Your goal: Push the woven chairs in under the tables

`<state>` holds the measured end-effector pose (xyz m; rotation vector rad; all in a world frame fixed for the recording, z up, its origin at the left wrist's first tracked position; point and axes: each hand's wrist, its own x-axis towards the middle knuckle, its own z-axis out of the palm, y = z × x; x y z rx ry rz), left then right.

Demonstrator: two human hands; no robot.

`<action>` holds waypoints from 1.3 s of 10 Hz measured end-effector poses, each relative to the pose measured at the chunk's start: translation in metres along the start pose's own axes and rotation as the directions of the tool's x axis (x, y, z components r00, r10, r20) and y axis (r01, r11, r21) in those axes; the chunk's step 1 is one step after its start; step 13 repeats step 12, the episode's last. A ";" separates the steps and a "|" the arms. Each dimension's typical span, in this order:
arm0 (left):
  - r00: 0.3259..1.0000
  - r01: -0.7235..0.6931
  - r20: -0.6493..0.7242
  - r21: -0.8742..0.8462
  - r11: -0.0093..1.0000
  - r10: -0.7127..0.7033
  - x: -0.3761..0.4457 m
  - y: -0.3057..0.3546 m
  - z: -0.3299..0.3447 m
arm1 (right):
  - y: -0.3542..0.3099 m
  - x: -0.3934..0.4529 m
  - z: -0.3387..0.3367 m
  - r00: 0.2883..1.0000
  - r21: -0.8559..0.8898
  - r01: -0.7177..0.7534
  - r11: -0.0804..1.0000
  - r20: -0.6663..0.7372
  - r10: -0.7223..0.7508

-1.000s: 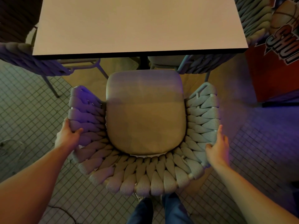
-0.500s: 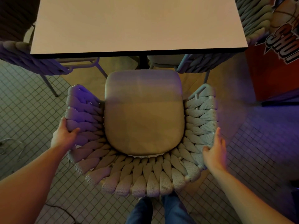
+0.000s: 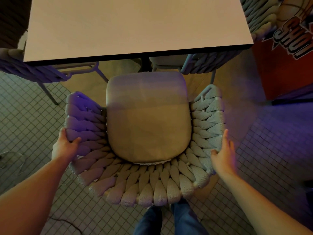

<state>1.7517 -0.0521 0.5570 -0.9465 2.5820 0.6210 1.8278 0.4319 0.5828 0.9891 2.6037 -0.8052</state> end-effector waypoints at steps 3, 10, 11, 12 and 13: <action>1.000 0.012 0.006 -0.019 1.000 -0.012 -0.004 -0.001 0.000 | 0.001 0.003 0.000 1.000 -0.006 0.008 1.000 -0.013 -0.008; 0.898 -0.391 -0.090 0.287 0.875 0.431 -0.047 0.031 -0.001 | -0.002 0.004 -0.007 0.999 0.023 0.043 0.999 -0.031 -0.042; 0.816 -0.564 0.055 0.298 0.770 0.576 -0.068 0.065 0.015 | -0.002 0.000 -0.015 0.997 0.019 0.051 0.999 -0.057 -0.050; 0.692 -0.721 0.204 0.241 0.650 0.692 -0.092 0.102 0.038 | 0.005 -0.009 -0.022 0.998 0.033 0.057 0.998 -0.035 -0.056; 0.692 -0.721 0.204 0.241 0.650 0.692 -0.092 0.102 0.038 | 0.005 -0.009 -0.022 0.998 0.033 0.057 0.998 -0.035 -0.056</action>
